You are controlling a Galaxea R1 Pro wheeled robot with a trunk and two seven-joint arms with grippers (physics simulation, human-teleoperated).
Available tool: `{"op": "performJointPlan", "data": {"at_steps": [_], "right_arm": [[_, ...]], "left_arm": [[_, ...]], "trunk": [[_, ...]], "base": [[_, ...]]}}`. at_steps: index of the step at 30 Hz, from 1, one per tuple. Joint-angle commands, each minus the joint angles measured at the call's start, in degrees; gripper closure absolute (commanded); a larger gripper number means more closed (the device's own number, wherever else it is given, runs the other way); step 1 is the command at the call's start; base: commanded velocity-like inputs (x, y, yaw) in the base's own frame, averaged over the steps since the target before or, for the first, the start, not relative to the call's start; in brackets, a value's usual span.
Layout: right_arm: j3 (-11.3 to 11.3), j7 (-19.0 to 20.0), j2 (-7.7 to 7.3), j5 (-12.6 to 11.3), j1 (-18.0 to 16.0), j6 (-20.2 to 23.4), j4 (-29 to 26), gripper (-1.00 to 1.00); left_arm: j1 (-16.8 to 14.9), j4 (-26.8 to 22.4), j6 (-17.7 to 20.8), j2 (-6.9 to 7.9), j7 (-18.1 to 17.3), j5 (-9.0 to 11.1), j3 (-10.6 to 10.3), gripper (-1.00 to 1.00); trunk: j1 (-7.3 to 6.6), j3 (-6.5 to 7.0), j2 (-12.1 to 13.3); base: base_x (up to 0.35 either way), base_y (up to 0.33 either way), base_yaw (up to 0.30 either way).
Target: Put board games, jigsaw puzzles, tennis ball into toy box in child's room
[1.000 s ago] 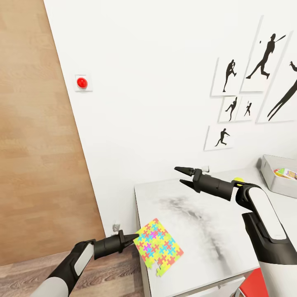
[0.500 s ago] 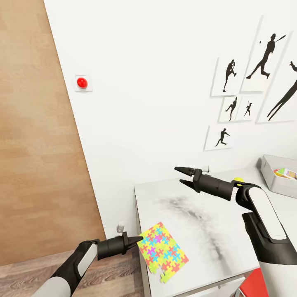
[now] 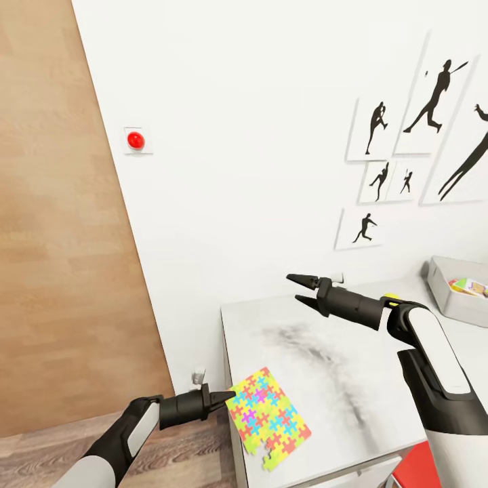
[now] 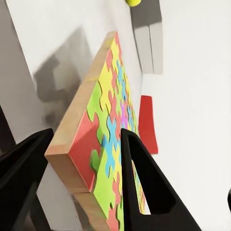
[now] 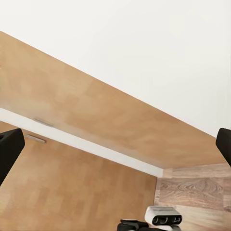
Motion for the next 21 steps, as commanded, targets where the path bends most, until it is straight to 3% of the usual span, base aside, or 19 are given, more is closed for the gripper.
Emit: {"op": "performJointPlan", "data": {"at_steps": [1, 14, 21], "right_arm": [[0.1, -0.6, -0.03, -0.6, 0.0, 0.0, 0.0, -1.00], [-0.2, -0.6, -0.15, -0.5, 0.7, 0.1, 0.0, -1.00], [0.1, -0.4, -0.99, -0.5, 1.9, 0.7, 0.0, -1.00]], "left_arm": [[0.0, 0.0, 0.3, 0.07, 0.1, 0.4, -0.3, 1.00], [0.0, 0.0, 0.3, 0.18, 0.2, 0.3, -0.1, 1.00], [-0.1, -0.2, 0.3, 0.45, 0.1, 0.4, 0.1, 1.00]], "trunk": [[-0.22, 0.12, 0.4], [-3.08, 2.46, 5.6], [-4.62, 3.71, 8.4]], "base": [[0.000, 0.000, 0.000], [0.000, 0.000, 0.000], [0.000, 0.000, 0.000]]}}
